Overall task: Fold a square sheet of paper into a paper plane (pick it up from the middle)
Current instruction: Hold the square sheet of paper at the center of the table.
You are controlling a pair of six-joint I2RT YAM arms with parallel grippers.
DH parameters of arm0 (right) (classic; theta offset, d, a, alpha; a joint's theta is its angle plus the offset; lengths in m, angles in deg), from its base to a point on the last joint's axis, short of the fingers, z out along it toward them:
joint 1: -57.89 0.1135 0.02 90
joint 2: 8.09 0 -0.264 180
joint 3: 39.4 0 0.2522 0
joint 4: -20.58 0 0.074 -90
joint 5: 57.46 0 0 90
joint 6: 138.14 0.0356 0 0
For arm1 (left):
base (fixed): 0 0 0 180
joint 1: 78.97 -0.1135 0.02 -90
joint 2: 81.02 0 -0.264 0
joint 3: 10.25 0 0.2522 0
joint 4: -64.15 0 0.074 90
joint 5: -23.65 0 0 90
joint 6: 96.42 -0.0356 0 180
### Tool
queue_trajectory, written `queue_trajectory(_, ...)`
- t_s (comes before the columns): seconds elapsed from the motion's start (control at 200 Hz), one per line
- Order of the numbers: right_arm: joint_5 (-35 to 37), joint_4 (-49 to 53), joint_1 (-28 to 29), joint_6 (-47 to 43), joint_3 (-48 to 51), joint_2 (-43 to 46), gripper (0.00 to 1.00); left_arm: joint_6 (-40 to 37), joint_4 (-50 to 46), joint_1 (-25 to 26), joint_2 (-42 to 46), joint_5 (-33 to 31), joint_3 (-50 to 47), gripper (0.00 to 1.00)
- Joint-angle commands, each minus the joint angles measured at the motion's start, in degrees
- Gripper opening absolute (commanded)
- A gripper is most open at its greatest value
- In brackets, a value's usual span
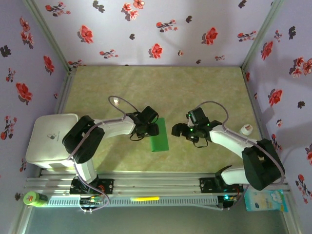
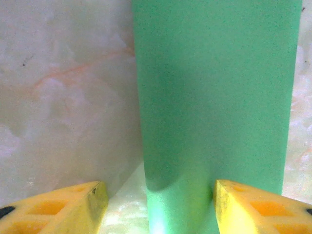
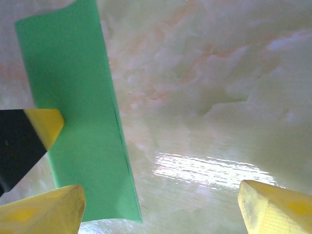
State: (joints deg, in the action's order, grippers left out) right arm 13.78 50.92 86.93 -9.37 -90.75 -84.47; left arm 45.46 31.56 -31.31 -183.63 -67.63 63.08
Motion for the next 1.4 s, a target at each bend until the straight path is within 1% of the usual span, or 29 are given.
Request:
queue_trajectory(0.0, 1.72, 0.43, 0.58, -0.05, -0.63, -0.17, 0.82, -1.77, 1.61, 0.44, -4.88, 0.87, -0.90, 0.62)
queue_trajectory(0.205, 0.68, -0.16, 0.58, -0.32, -0.95, -0.67, 0.82, -1.46, 1.53, 0.59, -5.85, 1.01, -0.36, 0.62)
queue_trajectory(0.26, -0.35, -0.78, 0.58, -0.36, -0.85, -0.77, 0.80, -1.43, 1.44, 0.59, -6.06, 1.07, -0.12, 0.62)
queue_trajectory(0.31, -1.35, -1.73, 0.58, -0.20, -0.68, -0.83, 0.75, -1.21, 1.28, 0.68, -6.37, 1.02, 0.14, 0.62)
queue_trajectory(0.425, -2.52, -2.75, 0.67, 0.10, -0.58, -0.88, 0.73, -0.99, 1.33, 0.77, -6.72, 1.09, 0.28, 0.62)
queue_trajectory(0.655, -3.13, -3.48, 0.67, 0.30, -0.48, -0.83, 0.73, -2.28, -1.53, 0.60, -7.71, 0.20, 1.61, 0.63)
queue_trajectory(0.875, -3.61, -3.79, 0.67, 0.28, -0.43, -0.88, 0.72, -1.10, -0.77, 0.68, -7.91, 0.30, 0.72, 0.63)
queue_trajectory(1.225, -0.84, -3.57, 0.67, 0.97, 0.14, 1.43, 0.72, -0.06, -0.75, 0.68, -7.91, 0.20, 0.69, 0.61)
queue_trajectory(1.395, -0.62, -3.40, 0.67, 1.02, 0.30, 1.72, 0.73, -0.37, -0.59, 0.69, -8.27, 0.24, 0.89, 0.61)
